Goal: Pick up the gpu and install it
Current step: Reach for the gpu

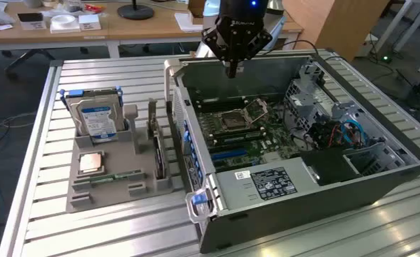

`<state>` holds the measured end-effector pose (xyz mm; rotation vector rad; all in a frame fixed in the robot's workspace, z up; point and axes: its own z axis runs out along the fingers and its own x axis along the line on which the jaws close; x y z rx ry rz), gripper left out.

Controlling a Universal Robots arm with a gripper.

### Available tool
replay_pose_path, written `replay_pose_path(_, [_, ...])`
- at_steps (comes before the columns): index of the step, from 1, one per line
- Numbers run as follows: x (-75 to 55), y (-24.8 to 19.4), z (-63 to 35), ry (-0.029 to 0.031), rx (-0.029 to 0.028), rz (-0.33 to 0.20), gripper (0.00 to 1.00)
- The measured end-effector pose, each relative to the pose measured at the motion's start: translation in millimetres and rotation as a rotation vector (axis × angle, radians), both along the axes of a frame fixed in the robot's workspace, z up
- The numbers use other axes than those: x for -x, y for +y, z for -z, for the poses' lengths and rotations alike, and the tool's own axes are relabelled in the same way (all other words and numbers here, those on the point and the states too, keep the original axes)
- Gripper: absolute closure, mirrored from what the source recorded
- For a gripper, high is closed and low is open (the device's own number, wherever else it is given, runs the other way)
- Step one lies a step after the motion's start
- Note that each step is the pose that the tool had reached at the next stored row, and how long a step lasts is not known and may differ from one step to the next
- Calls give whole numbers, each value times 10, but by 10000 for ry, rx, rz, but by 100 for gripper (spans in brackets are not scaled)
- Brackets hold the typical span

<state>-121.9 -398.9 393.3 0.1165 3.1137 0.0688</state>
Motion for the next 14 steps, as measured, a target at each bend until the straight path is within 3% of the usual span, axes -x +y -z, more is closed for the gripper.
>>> replay_pose_path(14, [16,0,0,0,0,0,89])
